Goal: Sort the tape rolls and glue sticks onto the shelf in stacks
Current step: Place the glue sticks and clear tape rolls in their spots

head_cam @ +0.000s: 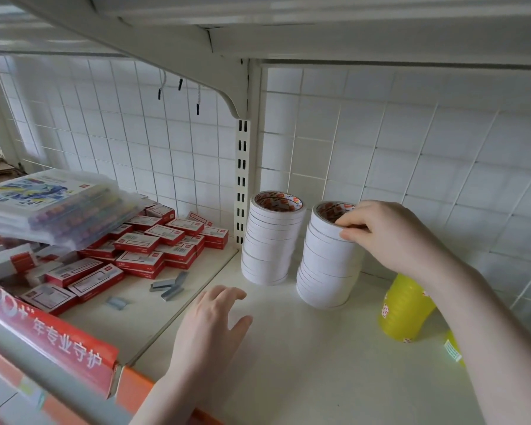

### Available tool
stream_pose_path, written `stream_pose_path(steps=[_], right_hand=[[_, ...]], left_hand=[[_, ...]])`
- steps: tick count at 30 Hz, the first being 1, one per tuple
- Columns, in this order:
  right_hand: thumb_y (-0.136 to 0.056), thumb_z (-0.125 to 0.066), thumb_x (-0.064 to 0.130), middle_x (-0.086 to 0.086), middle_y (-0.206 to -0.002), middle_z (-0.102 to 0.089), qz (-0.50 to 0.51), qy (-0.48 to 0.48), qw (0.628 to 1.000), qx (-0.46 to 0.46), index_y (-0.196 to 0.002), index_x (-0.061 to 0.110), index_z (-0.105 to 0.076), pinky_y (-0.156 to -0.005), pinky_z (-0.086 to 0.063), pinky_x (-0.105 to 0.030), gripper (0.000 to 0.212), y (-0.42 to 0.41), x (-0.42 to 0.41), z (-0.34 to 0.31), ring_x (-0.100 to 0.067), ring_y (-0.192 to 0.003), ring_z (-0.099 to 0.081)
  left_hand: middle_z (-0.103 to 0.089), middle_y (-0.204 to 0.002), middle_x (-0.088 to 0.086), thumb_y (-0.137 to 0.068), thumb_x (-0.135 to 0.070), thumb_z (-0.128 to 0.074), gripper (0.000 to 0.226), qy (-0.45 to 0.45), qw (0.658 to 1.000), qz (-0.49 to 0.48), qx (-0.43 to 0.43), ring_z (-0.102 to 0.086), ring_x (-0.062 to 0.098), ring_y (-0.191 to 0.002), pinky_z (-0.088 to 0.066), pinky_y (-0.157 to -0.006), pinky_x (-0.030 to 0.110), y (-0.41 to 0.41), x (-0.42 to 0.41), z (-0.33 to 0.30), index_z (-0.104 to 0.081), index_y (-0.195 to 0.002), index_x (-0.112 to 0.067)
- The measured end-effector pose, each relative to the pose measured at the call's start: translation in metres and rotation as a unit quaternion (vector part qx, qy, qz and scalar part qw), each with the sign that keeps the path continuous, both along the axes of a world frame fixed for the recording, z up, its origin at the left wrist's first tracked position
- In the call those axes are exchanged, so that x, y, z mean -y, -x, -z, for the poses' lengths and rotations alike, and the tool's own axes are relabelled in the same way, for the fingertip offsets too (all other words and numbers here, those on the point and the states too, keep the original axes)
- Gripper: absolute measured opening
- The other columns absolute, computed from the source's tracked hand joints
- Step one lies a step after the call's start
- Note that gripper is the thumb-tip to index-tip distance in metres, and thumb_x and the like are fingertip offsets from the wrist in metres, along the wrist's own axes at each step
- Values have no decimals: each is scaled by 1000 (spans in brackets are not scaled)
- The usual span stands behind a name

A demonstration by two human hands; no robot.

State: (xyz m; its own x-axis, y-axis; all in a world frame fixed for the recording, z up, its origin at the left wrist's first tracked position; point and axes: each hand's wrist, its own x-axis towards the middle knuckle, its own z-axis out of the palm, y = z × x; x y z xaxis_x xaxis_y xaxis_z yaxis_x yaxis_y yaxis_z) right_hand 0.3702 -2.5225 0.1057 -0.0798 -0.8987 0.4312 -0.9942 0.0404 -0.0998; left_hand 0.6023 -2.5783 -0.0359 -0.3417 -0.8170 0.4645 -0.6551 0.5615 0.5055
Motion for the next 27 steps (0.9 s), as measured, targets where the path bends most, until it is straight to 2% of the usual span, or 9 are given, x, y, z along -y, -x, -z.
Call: stream_pose_path(steps=[3, 5, 9, 13, 16, 22, 25, 27], right_hand=[[-89, -56, 20, -4, -89, -59, 4, 25, 1000, -13, -91, 9, -67, -73, -37, -32, 16, 0, -4, 7, -22, -93, -51], [-88, -59, 18, -3, -99, -64, 0, 59, 998, -22, -99, 12, -70, -79, -35, -30, 16, -1, -9, 13, -23, -103, -51], [-83, -67, 11, -6, -115, -65, 10, 115, 993, -22, -118, 12, -65, -89, -39, -33, 35, -2, -19, 22, -29, -107, -54], [-80, -69, 9, -10, -98, -66, 36, 178, 982, -48, -110, 8, -67, -79, -46, -37, 30, 5, -37, 29, -33, -91, -59], [-81, -60, 16, -10, -93, -66, 82, 222, 971, -42, -103, 7, -69, -75, -49, -39, 26, 10, -63, 41, -34, -84, -61], [-78, -58, 21, -11, -89, -66, 195, 205, 959, -25, -97, 7, -69, -71, -42, -38, 26, 31, -141, 86, -36, -78, -61], [-76, -60, 19, -14, -85, -66, 246, 197, 949, -19, -93, 4, -69, -67, -50, -43, 25, 44, -185, 109, -38, -75, -62], [-75, -71, 12, -16, -83, -66, 287, 198, 937, -32, -92, 2, -69, -65, -52, -46, 20, 56, -220, 121, -39, -74, -63]], left_hand=[[-56, -114, -12, -84, -35, -64, 33, -7, 1000, 5, 11, -50, 11, -109, -38, -82, 20, 1, -1, 0, -60, -115, -25], [-56, -115, -12, -85, -36, -63, 34, -6, 1000, 7, 16, -50, 11, -109, -40, -82, 23, 1, -2, 0, -59, -116, -25], [-58, -113, -8, -82, -32, -66, 33, 2, 1000, 9, 23, -54, 16, -106, -45, -80, 28, 1, -4, -1, -62, -114, -22], [-61, -108, -6, -79, -28, -71, 32, 14, 1000, 8, 15, -57, 19, -99, -45, -75, 29, 2, -9, -1, -65, -109, -18], [-63, -101, -4, -73, -24, -77, 32, 27, 999, 27, 18, -61, 22, -91, -46, -70, 30, 11, -18, -3, -66, -103, -16], [-64, -101, -2, -72, -23, -77, 34, 52, 997, 62, 11, -60, 24, -90, -47, -70, 31, 43, -51, -8, -66, -104, -14], [-64, -102, 1, -71, -23, -78, 37, 53, 995, 88, 16, -60, 26, -92, -49, -72, 33, 65, -74, -10, -66, -104, -13], [-64, -103, 2, -70, -22, -78, 39, 54, 992, 113, 15, -60, 27, -94, -49, -74, 35, 87, -96, -11, -66, -105, -13]])
